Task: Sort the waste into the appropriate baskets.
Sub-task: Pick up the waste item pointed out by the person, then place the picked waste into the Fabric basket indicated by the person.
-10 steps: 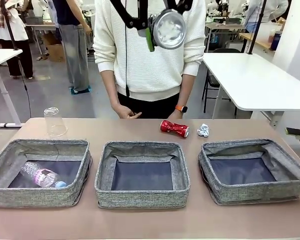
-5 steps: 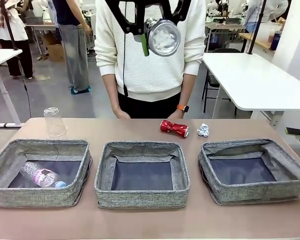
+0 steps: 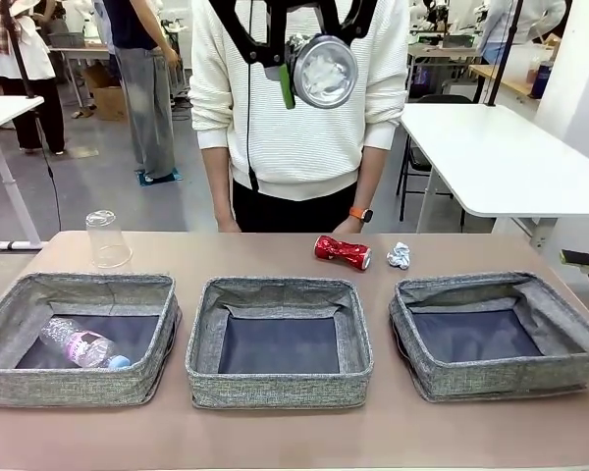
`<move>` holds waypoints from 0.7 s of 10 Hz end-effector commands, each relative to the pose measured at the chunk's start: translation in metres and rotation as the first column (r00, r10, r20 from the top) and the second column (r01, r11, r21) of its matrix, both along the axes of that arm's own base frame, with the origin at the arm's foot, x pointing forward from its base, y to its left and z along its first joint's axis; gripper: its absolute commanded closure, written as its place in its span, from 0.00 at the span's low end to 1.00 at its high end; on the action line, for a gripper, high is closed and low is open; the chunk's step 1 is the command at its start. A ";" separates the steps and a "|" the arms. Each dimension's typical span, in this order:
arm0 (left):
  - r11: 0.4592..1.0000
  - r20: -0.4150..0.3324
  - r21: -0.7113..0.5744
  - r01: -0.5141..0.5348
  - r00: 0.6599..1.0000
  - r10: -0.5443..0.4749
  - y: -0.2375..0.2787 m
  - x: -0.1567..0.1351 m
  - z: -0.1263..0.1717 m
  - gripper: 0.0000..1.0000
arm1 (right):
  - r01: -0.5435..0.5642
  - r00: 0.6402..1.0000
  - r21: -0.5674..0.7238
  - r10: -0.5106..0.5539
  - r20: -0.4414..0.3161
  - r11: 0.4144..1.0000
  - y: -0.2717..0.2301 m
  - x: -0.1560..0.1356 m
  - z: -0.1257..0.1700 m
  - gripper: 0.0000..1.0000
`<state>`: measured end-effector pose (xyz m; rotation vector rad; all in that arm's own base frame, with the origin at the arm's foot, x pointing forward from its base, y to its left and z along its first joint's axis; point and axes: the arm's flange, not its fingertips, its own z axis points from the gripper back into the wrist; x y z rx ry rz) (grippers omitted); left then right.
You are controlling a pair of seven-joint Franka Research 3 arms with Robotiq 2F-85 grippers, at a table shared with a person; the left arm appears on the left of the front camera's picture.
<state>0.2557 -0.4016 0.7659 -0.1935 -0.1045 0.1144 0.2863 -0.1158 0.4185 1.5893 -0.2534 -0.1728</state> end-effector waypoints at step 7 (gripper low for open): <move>1.000 -0.013 -0.019 0.001 1.000 -0.002 0.003 -0.002 0.002 0.61 | 0.001 1.000 0.012 -0.001 -0.019 1.000 0.001 0.000 0.007 0.00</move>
